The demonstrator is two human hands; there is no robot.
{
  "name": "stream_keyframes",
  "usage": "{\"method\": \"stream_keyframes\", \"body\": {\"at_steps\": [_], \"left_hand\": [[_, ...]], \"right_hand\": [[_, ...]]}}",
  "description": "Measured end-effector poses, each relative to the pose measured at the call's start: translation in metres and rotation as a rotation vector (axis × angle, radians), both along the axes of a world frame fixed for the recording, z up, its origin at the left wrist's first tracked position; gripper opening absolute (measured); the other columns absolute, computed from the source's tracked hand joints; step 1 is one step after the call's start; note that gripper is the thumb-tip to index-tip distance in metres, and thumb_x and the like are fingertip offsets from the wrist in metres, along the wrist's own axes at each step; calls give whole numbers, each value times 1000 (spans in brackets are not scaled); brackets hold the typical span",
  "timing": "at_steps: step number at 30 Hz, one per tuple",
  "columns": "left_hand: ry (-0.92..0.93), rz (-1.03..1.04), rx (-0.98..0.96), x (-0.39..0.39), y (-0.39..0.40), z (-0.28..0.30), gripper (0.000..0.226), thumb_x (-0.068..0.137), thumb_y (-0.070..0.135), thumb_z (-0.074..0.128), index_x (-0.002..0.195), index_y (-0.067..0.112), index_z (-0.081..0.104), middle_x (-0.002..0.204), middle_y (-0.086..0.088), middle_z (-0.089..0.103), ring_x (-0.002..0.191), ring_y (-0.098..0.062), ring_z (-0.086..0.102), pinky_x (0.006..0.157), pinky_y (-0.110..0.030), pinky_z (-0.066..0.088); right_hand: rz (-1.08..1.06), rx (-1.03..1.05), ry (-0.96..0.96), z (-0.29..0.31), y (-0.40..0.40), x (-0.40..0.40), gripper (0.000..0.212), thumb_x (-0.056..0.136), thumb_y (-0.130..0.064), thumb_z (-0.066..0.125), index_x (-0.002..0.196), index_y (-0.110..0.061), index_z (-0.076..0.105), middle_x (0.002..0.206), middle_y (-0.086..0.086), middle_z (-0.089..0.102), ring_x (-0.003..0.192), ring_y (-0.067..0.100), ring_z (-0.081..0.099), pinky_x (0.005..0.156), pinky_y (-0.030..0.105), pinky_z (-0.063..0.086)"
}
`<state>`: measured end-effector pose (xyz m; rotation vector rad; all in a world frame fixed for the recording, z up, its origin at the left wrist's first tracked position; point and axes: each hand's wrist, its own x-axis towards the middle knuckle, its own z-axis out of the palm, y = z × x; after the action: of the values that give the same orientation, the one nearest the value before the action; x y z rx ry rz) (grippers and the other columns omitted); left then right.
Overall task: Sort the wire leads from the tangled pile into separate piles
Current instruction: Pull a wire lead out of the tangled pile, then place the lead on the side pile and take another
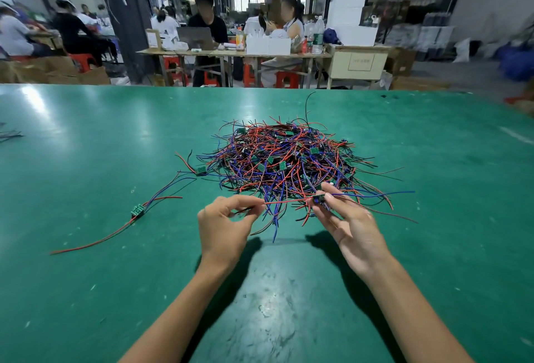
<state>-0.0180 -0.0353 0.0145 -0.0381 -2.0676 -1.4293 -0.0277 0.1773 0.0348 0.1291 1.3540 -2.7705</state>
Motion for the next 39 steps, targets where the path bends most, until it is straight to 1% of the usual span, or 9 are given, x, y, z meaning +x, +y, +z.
{"method": "stream_keyframes", "body": {"at_steps": [4, 9, 19, 24, 27, 29, 33, 36, 39], "left_hand": [[453, 184, -485, 3, -10, -1, 11, 81, 8, 79, 84, 19, 81, 79, 7, 75, 75, -19, 67, 71, -37, 47], [633, 208, -611, 3, -13, -3, 9, 90, 9, 74, 85, 15, 80, 87, 7, 77, 79, -20, 70, 73, -39, 50], [311, 179, -593, -5, -11, -12, 41, 82, 12, 79, 120, 24, 70, 115, 11, 68, 100, -16, 62, 83, -32, 43], [194, 115, -564, -4, -6, -14, 33, 77, 2, 77, 101, 25, 73, 103, 10, 67, 94, -16, 58, 79, -33, 41], [114, 91, -576, -3, -5, -15, 30, 76, 3, 79, 93, 27, 73, 98, 11, 66, 92, -16, 59, 79, -33, 40], [80, 78, -561, -4, -5, -15, 28, 76, 4, 79, 90, 27, 73, 96, 11, 65, 92, -17, 59, 80, -33, 41], [35, 60, -551, -5, -3, -13, 26, 77, 5, 77, 90, 27, 73, 94, 11, 65, 91, -16, 58, 80, -35, 43], [26, 46, -550, -3, -4, -14, 27, 77, 4, 77, 90, 27, 73, 95, 12, 65, 90, -16, 57, 79, -36, 44], [26, 42, -544, -2, -4, -12, 27, 77, 3, 77, 89, 27, 73, 94, 12, 65, 88, -16, 57, 78, -38, 46]], "right_hand": [[13, 4, 43, -1, -1, 2, 41, 78, -11, 71, 119, -15, 67, 117, 7, 74, 98, 21, 74, 80, 30, 61], [26, -134, 80, 1, 0, 2, 36, 80, -4, 65, 115, -15, 63, 115, 4, 75, 83, 16, 75, 75, 25, 60], [-516, -173, 1, 38, 54, -37, 7, 93, -5, 66, 92, -10, 62, 77, 5, 77, 67, 11, 75, 61, 21, 60], [-639, -480, -152, 28, 119, -62, 21, 104, -17, 53, 89, -3, 56, 131, 16, 62, 113, 8, 66, 95, 4, 42], [-510, -199, -297, 11, 136, -53, 44, 106, -29, 47, 113, 11, 62, 118, 27, 64, 86, 1, 66, 77, -3, 43], [-597, -441, -294, 5, 142, -64, 33, 103, -6, 51, 131, 12, 53, 127, 26, 61, 99, 16, 68, 80, 7, 51], [-512, 267, -401, 9, 114, -79, 23, 94, -3, 59, 117, -4, 58, 94, 11, 63, 73, 19, 62, 47, 26, 55], [-486, 1381, -105, -13, 102, -94, 27, 92, -18, 64, 119, -19, 69, 112, 10, 70, 90, 27, 65, 80, 34, 55], [-330, 1813, -88, -21, 99, -109, 38, 98, -36, 59, 130, -16, 66, 126, 17, 64, 119, 33, 56, 102, 43, 46]]}}
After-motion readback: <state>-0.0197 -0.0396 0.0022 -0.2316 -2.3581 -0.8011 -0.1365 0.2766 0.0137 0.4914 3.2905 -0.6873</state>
